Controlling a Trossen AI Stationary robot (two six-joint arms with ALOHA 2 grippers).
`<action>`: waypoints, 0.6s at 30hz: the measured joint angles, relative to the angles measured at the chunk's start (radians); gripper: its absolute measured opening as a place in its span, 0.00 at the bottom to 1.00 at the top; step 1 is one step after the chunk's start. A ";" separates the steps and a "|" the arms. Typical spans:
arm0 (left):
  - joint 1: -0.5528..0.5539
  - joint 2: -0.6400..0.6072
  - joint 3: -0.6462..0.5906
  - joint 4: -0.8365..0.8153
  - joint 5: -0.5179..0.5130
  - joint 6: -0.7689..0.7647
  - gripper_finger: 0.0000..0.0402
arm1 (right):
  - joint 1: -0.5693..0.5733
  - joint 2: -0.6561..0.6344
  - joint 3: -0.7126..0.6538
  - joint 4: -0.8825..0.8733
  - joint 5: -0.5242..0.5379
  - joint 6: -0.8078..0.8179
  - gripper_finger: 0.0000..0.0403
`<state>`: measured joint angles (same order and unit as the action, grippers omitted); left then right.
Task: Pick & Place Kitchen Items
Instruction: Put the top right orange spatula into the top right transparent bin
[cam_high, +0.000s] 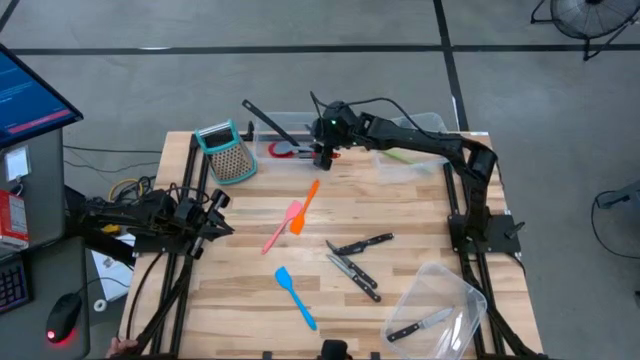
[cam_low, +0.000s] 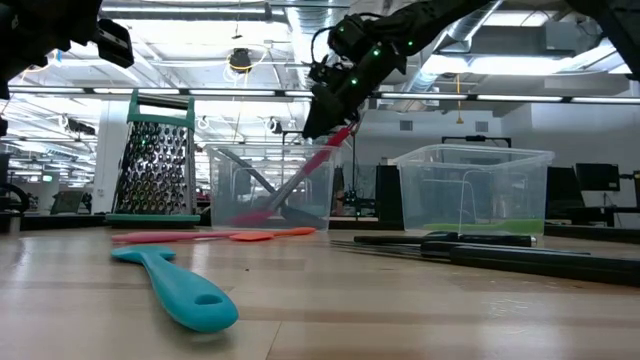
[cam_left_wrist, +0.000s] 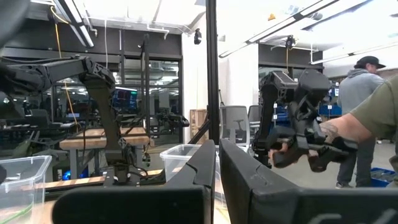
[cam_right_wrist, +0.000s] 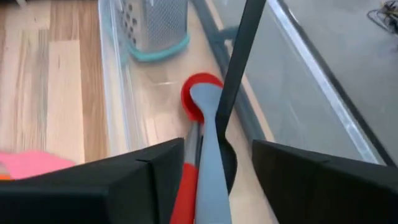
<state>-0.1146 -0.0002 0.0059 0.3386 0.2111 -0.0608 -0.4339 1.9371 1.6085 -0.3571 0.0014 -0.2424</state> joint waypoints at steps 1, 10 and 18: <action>0.000 0.000 0.000 0.000 0.000 0.000 0.02 | 0.002 -0.007 0.004 -0.021 0.001 0.000 0.48; 0.000 0.000 0.000 0.000 0.000 0.000 0.02 | 0.124 -0.153 0.136 -0.103 -0.004 -0.029 0.54; 0.000 0.000 0.000 0.000 0.000 0.000 0.02 | 0.312 -0.198 0.128 -0.070 -0.102 -0.074 0.53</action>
<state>-0.1146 -0.0002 0.0059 0.3382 0.2111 -0.0608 -0.1219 1.7386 1.7364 -0.4274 -0.1008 -0.3161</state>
